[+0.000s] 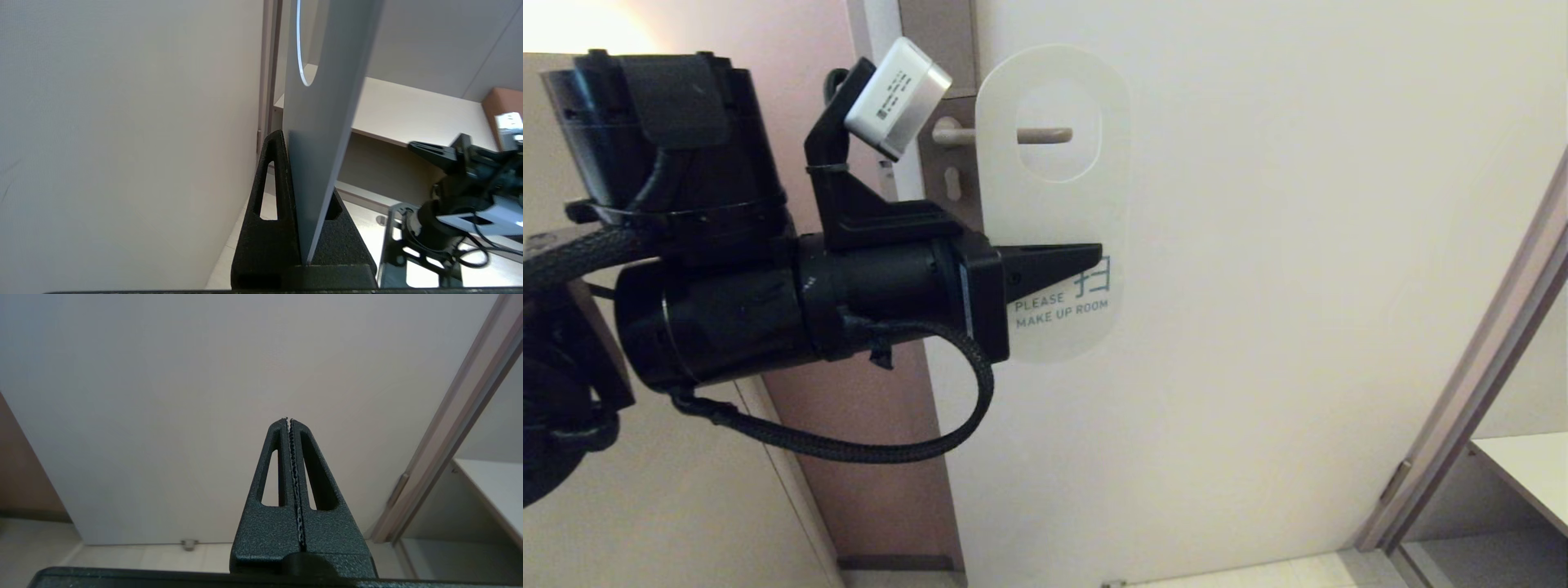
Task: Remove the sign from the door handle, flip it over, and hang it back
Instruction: Hand it to the other hand
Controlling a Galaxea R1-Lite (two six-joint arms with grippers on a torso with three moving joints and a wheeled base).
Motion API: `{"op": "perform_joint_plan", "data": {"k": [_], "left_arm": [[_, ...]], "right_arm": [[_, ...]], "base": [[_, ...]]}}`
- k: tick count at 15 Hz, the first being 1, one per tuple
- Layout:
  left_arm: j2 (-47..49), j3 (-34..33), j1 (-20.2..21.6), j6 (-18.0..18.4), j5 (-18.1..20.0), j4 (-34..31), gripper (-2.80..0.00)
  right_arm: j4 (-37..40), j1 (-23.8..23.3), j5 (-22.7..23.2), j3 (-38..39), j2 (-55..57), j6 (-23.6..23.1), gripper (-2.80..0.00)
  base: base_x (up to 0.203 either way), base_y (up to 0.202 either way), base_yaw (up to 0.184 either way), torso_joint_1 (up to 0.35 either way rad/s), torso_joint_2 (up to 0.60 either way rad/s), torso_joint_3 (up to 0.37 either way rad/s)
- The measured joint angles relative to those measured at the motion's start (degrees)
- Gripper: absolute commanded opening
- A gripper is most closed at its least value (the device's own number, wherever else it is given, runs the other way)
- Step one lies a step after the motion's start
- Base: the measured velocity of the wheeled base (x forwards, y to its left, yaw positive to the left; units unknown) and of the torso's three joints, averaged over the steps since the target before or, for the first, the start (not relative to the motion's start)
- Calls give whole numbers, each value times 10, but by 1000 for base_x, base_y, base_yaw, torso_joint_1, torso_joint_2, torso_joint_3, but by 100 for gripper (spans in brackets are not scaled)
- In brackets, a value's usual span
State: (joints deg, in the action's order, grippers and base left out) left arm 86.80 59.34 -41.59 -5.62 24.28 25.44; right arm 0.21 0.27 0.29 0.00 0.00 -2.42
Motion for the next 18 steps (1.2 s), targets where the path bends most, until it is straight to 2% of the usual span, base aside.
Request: {"op": "perform_joint_plan", "data": {"k": [3, 8, 10, 13, 18], "left_arm": [[-31, -34, 1, -2, 8, 0, -280], [-17, -44, 16, 0, 74, 7, -280], [14, -25, 21, 0, 92, 25, -280], [75, 32, 23, -2, 129, 48, -280], [173, 134, 15, -18, 191, 51, -280]], "right_arm": [[0, 0, 3, 0, 0, -17, -280], [5, 0, 6, -5, 0, -18, -280], [31, 0, 15, -25, 0, -19, -280], [102, 0, 55, -77, 9, -18, -280], [83, 0, 116, -139, 130, -18, -280]], "base": [[0, 0, 0, 0, 0, 0], [0, 0, 0, 0, 0, 0], [0, 0, 0, 0, 0, 0], [0, 0, 0, 0, 0, 0], [0, 0, 0, 0, 0, 0]]}}
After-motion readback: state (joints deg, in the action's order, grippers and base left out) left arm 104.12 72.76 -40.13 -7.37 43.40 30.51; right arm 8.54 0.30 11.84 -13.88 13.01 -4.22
